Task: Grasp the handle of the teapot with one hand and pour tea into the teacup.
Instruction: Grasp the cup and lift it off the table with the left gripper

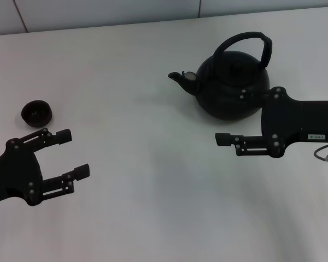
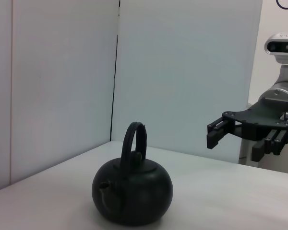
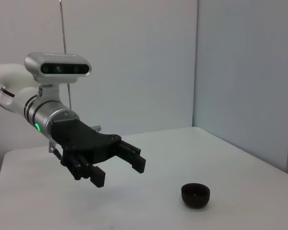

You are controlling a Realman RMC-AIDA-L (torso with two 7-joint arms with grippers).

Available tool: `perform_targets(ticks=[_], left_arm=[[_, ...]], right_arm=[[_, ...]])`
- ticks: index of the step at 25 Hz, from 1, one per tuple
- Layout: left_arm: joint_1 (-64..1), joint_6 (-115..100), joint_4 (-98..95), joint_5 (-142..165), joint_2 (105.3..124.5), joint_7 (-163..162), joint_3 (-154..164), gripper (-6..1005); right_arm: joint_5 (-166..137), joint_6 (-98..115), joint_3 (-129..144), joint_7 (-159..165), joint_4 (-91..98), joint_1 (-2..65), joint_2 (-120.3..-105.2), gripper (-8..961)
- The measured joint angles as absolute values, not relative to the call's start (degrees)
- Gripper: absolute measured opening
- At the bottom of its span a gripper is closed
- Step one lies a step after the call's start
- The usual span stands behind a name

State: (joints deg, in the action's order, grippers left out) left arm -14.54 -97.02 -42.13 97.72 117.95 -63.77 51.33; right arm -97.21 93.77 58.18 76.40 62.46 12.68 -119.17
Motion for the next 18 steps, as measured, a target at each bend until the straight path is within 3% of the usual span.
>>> perform_targets(ticks=[18], left_arm=[[-15.51,-94.13,-41.71,97.42,118.36,-64.04,46.44,776]], right_arm=[[-97.20,93.78,58.49,77.08,62.40,12.68,-119.27,700]])
